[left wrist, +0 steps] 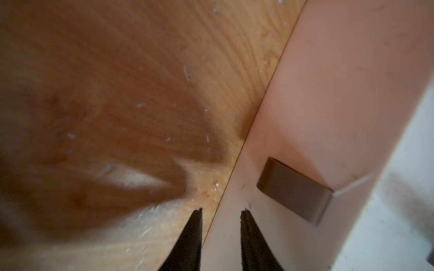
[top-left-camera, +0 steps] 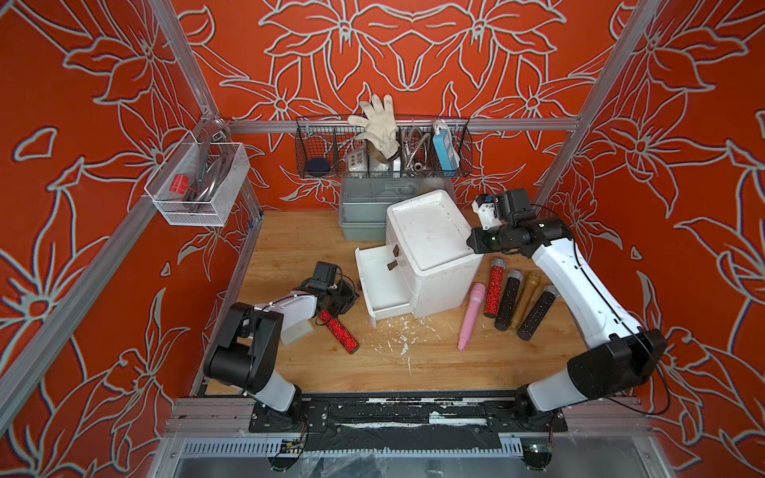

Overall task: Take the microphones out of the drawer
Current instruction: Close the drawer in the storage box.

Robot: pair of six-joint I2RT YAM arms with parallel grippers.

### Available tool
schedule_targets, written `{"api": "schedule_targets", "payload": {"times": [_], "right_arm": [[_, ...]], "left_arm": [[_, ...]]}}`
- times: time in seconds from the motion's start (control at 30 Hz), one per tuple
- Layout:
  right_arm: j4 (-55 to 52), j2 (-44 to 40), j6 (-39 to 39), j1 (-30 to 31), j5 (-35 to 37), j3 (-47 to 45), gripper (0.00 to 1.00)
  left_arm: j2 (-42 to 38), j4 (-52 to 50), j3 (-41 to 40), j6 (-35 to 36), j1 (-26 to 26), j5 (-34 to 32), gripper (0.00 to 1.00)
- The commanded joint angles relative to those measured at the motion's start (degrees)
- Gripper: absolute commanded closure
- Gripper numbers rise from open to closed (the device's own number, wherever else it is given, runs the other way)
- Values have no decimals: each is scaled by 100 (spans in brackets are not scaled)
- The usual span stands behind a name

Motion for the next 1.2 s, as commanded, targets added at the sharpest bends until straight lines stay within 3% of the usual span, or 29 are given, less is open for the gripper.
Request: {"api": "schedule_targets", "payload": {"times": [0.0, 0.33, 0.5, 0.67, 0.7, 0.77, 0.87, 0.9, 1.07, 1.17], "right_arm": [[568, 150, -20, -86, -330, -198, 85], [569, 307, -33, -77, -594, -224, 87], [629, 291, 65, -78, -707, -285, 88], [657, 262, 104, -78, -747, -320, 86], [656, 259, 113, -78, -743, -313, 78], [666, 221, 114, -76, -654, -250, 46], [684, 170, 117, -87, -380, -54, 8], [678, 155, 125, -94, -302, 40, 1], [568, 115, 165, -227, 339, 659, 0], [565, -82, 176, -378, 1014, 775, 0]], "left_arm": [[266, 407, 255, -54, -72, 240, 71], [1244, 606, 1669, -52, -978, 511, 73], [1631, 833, 1903, -299, -1316, 562, 73], [1713, 761, 1978, -243, -1341, 516, 70], [1656, 668, 1966, -168, -1322, 482, 67], [1463, 374, 1954, 65, -1208, 413, 54], [1061, -89, 1941, 455, -965, 321, 34], [946, -246, 1972, 581, -892, 306, 29], [423, -1488, 2522, 1473, -577, 124, 12], [154, -2133, 2777, 1905, -366, 10, 11]]}}
